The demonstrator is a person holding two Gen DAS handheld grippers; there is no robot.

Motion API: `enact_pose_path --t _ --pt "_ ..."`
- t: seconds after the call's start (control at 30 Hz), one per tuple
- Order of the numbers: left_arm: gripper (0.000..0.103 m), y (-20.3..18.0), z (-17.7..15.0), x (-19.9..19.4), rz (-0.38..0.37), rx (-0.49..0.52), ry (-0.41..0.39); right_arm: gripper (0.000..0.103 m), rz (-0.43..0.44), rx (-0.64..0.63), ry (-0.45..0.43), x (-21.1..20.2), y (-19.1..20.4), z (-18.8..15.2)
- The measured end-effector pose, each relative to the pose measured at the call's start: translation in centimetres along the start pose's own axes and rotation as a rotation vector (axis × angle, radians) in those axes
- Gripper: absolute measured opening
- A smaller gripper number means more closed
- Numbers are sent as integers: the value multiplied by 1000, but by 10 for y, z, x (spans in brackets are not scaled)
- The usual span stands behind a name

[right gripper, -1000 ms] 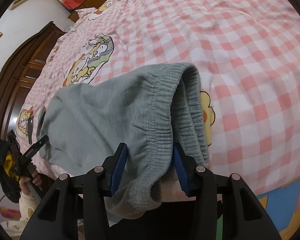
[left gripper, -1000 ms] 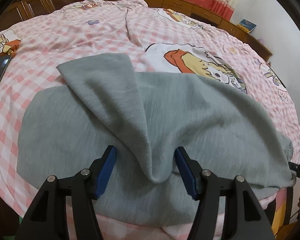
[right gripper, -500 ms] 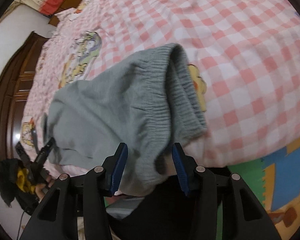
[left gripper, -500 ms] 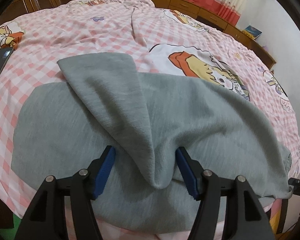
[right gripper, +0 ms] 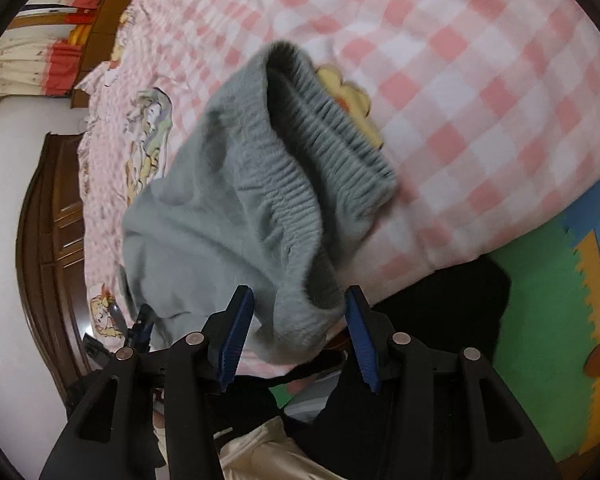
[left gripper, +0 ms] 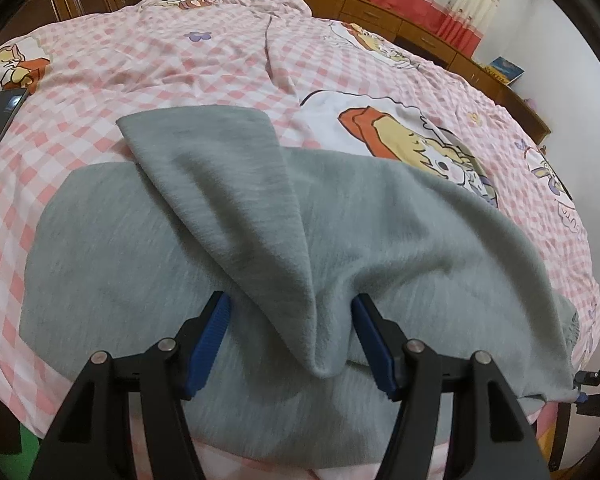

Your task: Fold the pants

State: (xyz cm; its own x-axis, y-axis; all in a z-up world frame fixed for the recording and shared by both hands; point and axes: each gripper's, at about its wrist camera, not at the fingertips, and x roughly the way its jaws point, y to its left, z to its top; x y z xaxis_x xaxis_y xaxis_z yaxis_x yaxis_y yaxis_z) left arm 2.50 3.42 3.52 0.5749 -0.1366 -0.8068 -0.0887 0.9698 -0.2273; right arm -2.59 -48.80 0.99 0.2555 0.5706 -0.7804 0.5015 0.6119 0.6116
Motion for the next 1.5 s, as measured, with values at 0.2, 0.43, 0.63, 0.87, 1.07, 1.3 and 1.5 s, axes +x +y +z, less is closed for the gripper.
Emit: enact_pose_path --t 0.2,0.43,0.63,0.87,1.07,1.3,1.5 --pt "32 3 3 -3 -37 19 1 19 -83 -91 -67 -16 29 0" --pt "10 -6 23 -21 -106 62 -14 18 -151 -324 -262 -81 113 38" --pt "10 -12 37 -66 -105 123 -127 18 -151 -507 -362 -90 122 24" --pt "11 -5 -23 -28 -56 152 52 18 -271 -414 -221 -13 18 18" --pt "18 -16 -52 -20 57 272 49 18 -213 -413 -281 -21 8 13" --pt "54 7 -51 -45 105 253 -20 26 -400 -533 -335 -23 28 -2" --pt "58 31 -48 -64 122 204 -29 31 -490 -597 -424 -50 56 -21"
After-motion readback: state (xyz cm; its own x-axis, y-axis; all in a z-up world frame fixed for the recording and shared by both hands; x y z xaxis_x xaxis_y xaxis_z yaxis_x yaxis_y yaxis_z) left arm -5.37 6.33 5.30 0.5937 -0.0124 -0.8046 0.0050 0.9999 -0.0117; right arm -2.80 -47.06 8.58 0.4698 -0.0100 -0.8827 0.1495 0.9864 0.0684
